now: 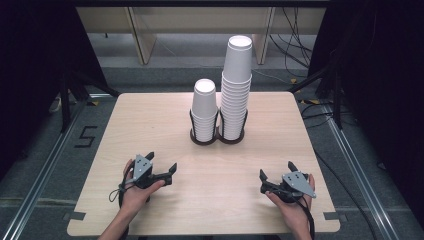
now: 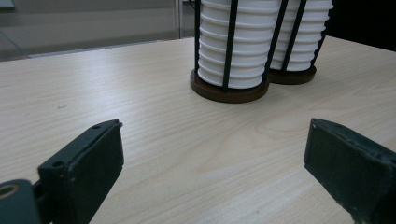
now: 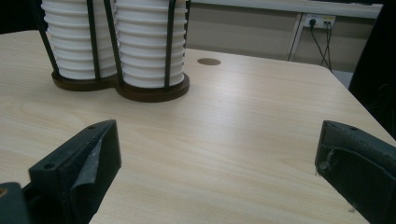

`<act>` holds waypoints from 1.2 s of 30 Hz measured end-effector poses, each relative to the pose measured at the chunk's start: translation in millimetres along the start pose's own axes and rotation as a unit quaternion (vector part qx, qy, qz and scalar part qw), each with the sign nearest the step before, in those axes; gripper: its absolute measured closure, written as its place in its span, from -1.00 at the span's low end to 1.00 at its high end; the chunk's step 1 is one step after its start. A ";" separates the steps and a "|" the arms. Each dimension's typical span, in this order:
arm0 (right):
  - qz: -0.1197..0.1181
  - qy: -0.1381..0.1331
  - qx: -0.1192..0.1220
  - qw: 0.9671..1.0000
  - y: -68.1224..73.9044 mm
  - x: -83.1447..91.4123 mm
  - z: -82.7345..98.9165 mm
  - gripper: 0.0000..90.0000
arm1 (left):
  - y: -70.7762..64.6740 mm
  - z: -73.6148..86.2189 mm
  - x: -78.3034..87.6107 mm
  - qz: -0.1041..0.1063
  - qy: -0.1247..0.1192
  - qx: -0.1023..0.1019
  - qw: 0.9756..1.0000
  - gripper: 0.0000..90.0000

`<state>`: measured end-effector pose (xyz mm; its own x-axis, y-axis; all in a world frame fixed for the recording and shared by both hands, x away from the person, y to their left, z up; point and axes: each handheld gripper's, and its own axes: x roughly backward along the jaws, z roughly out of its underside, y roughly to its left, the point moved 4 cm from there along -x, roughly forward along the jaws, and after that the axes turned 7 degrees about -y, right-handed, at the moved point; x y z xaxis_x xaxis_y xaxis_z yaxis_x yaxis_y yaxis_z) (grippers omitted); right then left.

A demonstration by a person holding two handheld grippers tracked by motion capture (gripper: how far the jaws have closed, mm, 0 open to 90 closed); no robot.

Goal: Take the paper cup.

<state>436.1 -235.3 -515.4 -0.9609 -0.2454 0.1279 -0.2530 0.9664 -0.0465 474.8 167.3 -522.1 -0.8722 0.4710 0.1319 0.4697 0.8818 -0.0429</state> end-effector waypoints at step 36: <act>-0.021 -0.047 -0.006 0.999 -1.2 -8.2 -47.3 -0.93 | -32.9 -159.3 -51.4 0.110 -0.055 -0.067 0.990 -0.90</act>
<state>449.7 -230.7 -469.5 -0.9560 -0.2910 0.0367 -0.2922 0.9559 -0.0303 525.9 110.1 -369.7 -0.7526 0.6580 0.0242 0.6578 0.7496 0.0734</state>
